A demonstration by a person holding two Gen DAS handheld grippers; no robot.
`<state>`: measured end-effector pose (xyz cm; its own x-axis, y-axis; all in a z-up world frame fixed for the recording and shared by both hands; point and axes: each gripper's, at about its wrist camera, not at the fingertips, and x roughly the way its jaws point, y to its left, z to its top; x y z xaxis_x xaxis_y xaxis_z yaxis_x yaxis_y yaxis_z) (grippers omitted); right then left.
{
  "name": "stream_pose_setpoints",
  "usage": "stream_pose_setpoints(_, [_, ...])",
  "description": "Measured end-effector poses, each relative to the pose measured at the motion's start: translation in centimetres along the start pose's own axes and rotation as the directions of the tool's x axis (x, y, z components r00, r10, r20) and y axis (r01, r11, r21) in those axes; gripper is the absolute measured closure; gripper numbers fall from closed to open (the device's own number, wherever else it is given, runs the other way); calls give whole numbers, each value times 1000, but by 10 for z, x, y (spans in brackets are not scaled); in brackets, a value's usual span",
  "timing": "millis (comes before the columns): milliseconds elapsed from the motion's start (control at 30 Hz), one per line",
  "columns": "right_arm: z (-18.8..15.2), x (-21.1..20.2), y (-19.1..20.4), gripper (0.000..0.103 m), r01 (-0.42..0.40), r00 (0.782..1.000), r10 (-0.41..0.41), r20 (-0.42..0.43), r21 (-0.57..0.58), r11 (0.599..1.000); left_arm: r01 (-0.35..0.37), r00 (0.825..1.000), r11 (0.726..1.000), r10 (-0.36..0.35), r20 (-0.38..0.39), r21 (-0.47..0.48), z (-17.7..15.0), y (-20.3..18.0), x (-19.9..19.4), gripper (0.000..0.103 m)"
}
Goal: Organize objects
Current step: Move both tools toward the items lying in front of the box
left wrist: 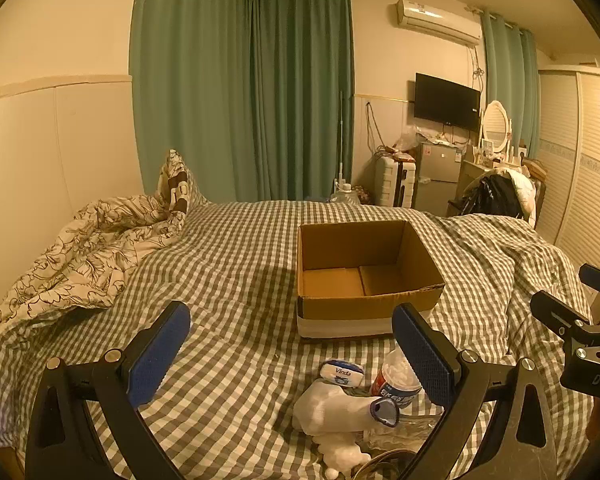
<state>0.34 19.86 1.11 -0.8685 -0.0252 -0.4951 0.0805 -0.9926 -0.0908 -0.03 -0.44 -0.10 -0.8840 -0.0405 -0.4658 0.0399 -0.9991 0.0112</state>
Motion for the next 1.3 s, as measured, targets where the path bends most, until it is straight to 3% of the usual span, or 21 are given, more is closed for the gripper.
stream_pose_setpoints(200, [0,1,4,0,-11,1000,10,-5,-4,1000,-4,1000,1000,4,0,16,-2,-1,2,0])
stream_pose_setpoints(500, [1,1,4,0,-11,1000,11,-13,-11,1000,46,998,999,-46,-32,-5,-5,0,9,0])
stream_pose_setpoints(800, [-1,2,7,0,-26,1000,26,-15,-14,1000,19,999,1000,-19,-26,-6,-7,7,12,0])
stream_pose_setpoints(1067, [-12,28,1,0,-50,997,50,-58,-4,999,9,994,1000,-7,-112,15,-26,-4,40,0])
stream_pose_setpoints(1300, [-26,53,-16,0,-66,992,70,-107,38,997,34,978,998,-22,-207,52,-51,-28,62,1])
